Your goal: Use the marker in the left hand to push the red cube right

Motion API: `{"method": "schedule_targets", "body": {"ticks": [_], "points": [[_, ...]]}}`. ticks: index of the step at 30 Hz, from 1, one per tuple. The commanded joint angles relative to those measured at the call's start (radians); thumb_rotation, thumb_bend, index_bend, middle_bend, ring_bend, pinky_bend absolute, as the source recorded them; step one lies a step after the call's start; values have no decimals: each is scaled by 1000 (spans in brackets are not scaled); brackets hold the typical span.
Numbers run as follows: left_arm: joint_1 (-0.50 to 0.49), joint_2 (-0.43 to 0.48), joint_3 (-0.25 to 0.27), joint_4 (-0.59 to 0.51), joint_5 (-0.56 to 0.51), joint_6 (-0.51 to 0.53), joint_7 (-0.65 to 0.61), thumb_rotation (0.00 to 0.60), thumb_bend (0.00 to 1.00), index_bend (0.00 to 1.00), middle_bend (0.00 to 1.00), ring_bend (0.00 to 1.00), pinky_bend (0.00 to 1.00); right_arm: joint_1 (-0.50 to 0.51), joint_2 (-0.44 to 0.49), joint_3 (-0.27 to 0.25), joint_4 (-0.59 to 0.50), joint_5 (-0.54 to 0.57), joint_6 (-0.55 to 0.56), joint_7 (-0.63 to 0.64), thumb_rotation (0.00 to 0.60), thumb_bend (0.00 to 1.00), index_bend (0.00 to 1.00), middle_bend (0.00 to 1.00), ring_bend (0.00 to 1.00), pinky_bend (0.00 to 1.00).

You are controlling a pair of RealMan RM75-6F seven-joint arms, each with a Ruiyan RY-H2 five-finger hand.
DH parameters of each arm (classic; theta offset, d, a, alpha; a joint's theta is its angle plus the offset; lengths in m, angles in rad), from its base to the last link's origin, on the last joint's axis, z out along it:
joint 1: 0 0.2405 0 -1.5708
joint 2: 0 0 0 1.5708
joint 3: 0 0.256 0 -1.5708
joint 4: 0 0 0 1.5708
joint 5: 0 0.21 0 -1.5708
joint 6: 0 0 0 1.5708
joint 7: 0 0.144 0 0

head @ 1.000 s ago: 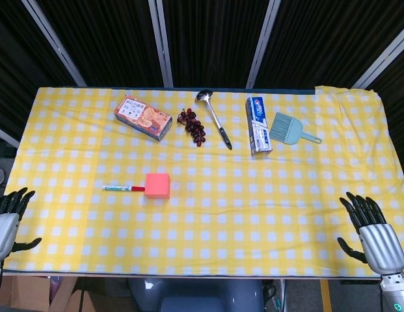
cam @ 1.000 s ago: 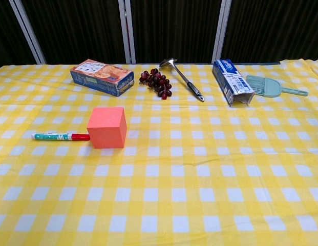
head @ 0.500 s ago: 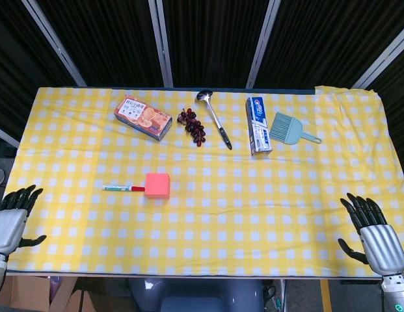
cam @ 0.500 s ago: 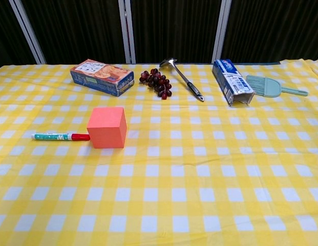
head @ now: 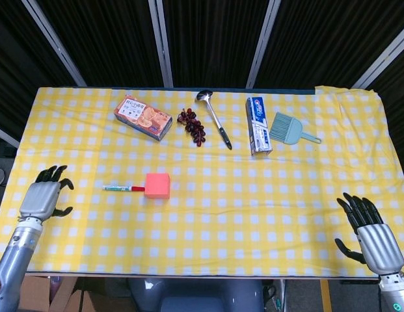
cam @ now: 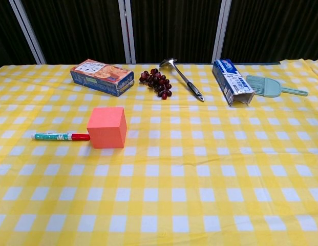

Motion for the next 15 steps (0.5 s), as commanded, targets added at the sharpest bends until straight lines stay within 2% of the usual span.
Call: {"method": "schedule_targets", "body": {"ticks": [1,7,15], "points": [[-84,-97,-47,91,-91,-59,79,600,266,420,67,0,89,1,1,0,0,-1,0,7,600,341,0,0,0,61],[-181,-221,-67,204,-204,-113,176,600,282,433,69,0,89,1,6,0,3,-2,6,30,600,342,0,0,0,61],[-252,-312,-68,261,-262,-127,237,600,305,454,69,0,89,-4,6,2,10,-3,22,54,600,342,0,0,0,61]]}}
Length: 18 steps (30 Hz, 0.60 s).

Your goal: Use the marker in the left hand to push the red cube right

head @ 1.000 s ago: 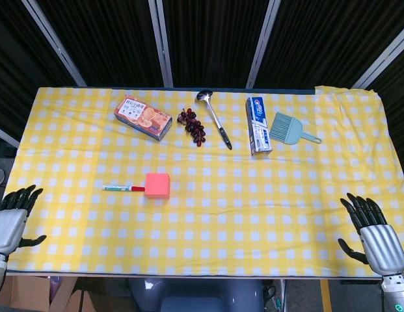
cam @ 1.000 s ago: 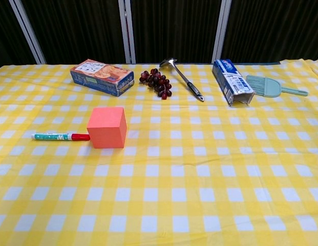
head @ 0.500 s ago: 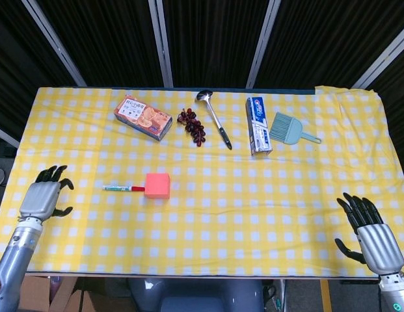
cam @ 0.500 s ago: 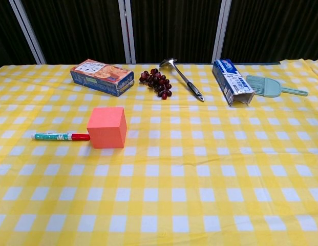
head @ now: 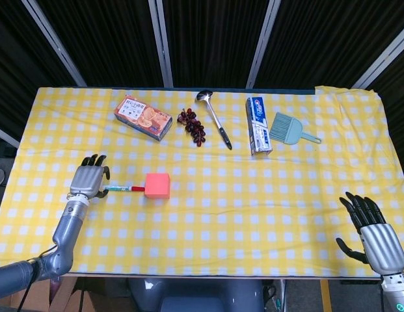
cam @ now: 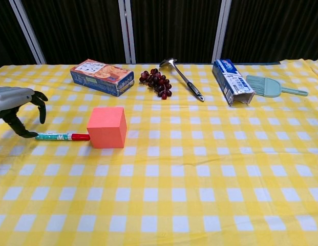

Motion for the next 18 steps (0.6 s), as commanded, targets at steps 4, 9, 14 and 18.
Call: {"method": "schedule_targets", "body": {"ticks": [4,9,14,18], "points": [[-29,-33,2,13,-17,6,17,600,305,472,70,0,89,-2,0,0,3,-3,6,8,600,342,0,0,0,61],[-39,-45,3,8,-22,15,14,600,305,480,71,0,89,-2,-2,-1,3,-5,9,9,600,342,0,0,0,61],[-46,-53,15,4,-35,21,23,600,311,492,69,0,89,-1,-2,-1,0,-5,7,7,600,341,0,0,0,61],[-48,-61,24,10,-47,23,29,600,316,492,67,0,89,-2,-3,-1,0,-6,10,7,600,341,0,0,0,61]]}}
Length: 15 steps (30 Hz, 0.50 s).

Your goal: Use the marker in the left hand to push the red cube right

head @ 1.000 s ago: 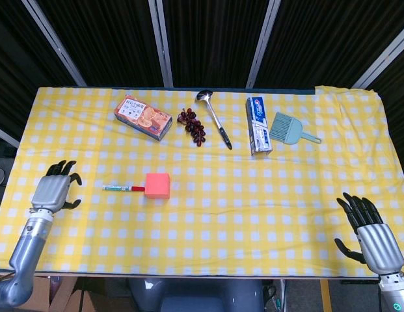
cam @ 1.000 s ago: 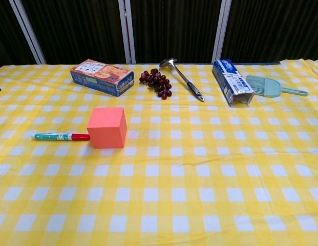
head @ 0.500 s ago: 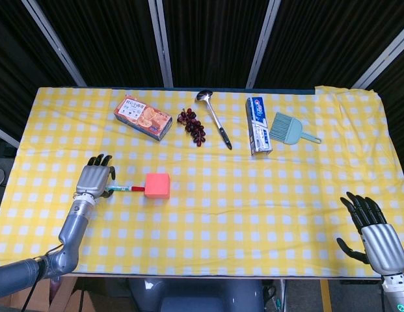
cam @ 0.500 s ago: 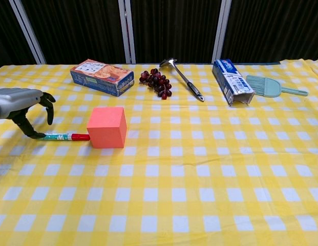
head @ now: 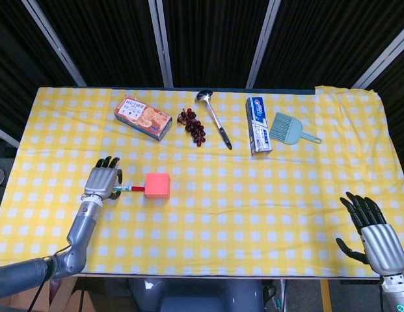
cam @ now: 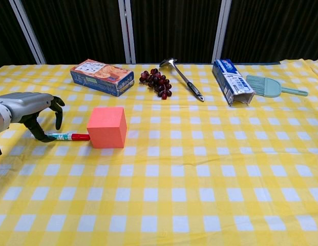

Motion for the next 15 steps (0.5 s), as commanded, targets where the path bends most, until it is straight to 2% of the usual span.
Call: {"method": "schedule_targets", "body": {"ticks": [1,10,15], "points": [[-3,-5,6,5,-9,1,4,600,316,492,67,0,89,0,1,0,-1,0,1,0,600,342,0,0,0,61],[-17,-26,11,35,-31,-2,6,600,338,492,68,0,89,0,0,0,0,0,2,5,600,342,0,0,0,61],[-23,-37,20,44,-40,-6,11,600,412,522,69,0,89,-2,0,1,-1,2,5,9,600,342,0,0,0,61]]}}
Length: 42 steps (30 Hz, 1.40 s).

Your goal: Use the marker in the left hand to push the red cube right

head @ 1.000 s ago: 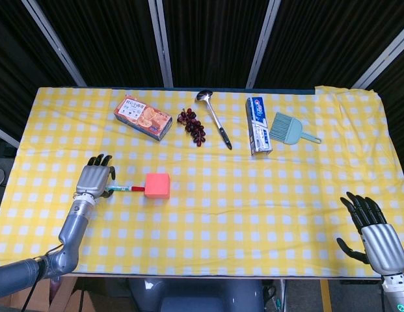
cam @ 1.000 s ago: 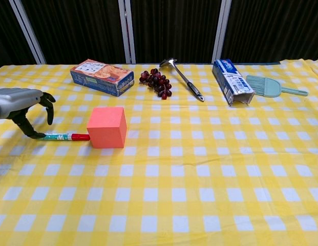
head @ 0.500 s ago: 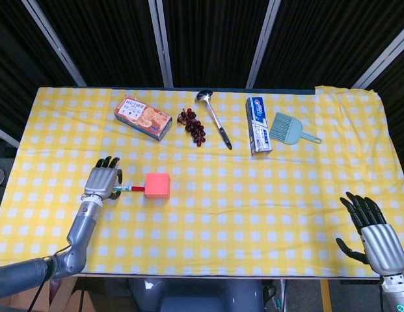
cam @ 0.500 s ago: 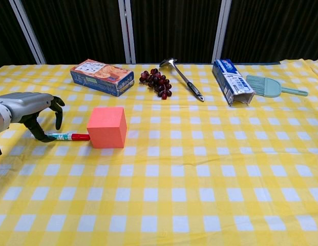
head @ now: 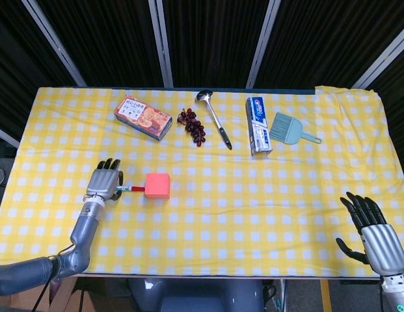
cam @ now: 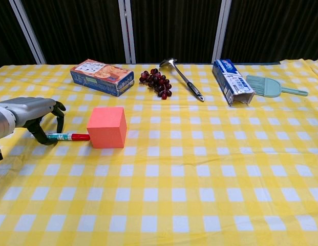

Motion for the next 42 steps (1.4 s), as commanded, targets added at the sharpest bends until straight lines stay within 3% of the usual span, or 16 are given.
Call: {"method": "schedule_targets", "body": {"ticks": [1,7,23,42], "points": [[-1,-3,4,2,-5,0,2,600,428,531,70,0,89,-1,0,1,0,0,2,3,600,341,0,0,0,61],[-2,0,8,-1,-10,6,0,600,460,576,74,0,89,-2,0,1,0,0,6,8,600,342,0,0,0,61],[0,59,-11,-78,-22,43,-17,600,461,577,74,0,89,-3,-1,1,0,-1,9,10,600,342,0,0,0,61],[-49,-11,-22,-69,-56,51,13,600,461,576,77,0,89,-3,2,2,0,0,10,21,600,341,0,0,0,61]]}}
